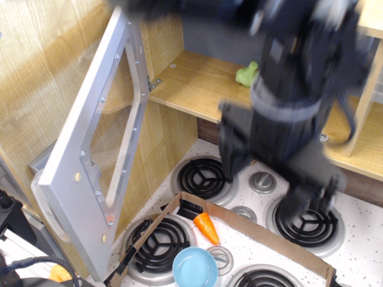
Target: Close microwave
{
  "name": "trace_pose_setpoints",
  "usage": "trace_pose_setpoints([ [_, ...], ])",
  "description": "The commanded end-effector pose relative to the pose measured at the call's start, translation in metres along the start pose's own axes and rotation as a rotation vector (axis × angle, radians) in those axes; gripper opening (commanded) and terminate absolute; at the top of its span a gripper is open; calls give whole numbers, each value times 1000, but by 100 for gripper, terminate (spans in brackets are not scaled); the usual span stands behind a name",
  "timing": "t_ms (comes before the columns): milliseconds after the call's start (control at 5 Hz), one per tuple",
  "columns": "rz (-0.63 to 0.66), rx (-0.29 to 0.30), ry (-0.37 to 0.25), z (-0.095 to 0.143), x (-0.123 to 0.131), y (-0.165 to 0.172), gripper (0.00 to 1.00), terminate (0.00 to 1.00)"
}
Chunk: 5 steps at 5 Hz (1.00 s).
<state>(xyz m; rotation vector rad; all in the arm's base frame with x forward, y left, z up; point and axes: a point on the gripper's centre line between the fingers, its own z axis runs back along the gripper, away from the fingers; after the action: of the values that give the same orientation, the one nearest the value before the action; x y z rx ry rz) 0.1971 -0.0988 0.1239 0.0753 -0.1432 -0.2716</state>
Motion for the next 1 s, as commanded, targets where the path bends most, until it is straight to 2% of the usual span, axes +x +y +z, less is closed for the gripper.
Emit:
trace_pose_setpoints([
  [0,-67,42,54,53,7,30,100,0],
  [200,-93,84,85,66,0,41,100,0],
  [400,-126,122,129,62,-20,55,100,0],
  [600,-167,150,155,58,-27,72,100,0],
  [800,-208,168,171,44,-37,93,100,0],
])
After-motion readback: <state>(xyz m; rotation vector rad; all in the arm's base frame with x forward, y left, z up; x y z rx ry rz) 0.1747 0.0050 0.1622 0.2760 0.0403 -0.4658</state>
